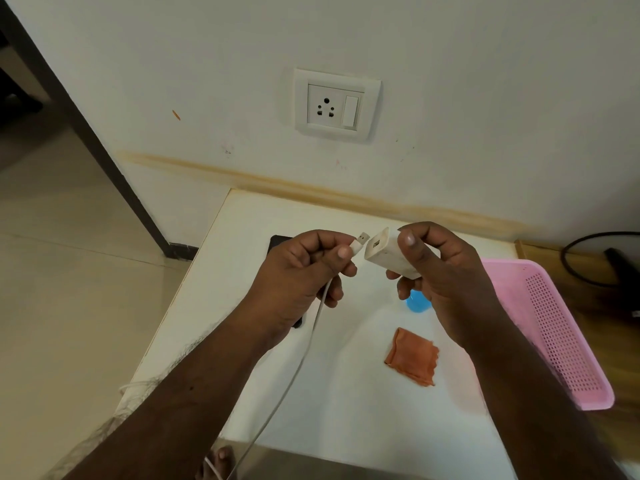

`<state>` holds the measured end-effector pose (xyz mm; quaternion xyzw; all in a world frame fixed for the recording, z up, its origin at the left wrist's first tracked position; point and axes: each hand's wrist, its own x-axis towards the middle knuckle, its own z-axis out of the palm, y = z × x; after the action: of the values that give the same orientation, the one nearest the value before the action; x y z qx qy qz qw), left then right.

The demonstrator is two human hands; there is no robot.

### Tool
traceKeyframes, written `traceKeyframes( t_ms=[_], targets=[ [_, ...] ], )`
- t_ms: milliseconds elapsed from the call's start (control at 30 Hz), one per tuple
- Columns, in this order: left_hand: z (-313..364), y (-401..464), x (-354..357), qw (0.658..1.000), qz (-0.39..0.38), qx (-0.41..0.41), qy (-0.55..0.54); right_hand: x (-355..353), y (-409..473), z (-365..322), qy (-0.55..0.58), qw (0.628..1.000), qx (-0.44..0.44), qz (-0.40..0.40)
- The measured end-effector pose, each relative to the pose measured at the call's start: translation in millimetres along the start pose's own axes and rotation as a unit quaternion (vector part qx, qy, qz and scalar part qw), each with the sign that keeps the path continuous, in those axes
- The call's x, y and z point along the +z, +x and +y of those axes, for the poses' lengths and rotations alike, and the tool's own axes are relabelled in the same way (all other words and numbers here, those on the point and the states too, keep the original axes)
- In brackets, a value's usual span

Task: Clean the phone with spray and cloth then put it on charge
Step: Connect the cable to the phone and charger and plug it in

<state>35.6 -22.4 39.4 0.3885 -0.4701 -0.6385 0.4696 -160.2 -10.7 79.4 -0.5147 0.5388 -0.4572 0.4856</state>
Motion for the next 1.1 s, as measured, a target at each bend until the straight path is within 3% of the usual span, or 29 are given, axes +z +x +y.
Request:
traceKeyframes(
  t_ms=[367,600,1100],
  targets=[
    [0,1,-1,1.0,0.001,-0.006,-0.009,-11,8,18,0.147,0.984,0.047,-0.091],
    [2,0,-1,1.0,-0.009,-0.011,-0.015,-14,8,19,0.002,0.997,-0.036,-0.068],
    [8,-2,-2,0.999,-0.039,-0.014,-0.032,-12,7,22,-0.02,0.991,-0.116,-0.057]
  ],
)
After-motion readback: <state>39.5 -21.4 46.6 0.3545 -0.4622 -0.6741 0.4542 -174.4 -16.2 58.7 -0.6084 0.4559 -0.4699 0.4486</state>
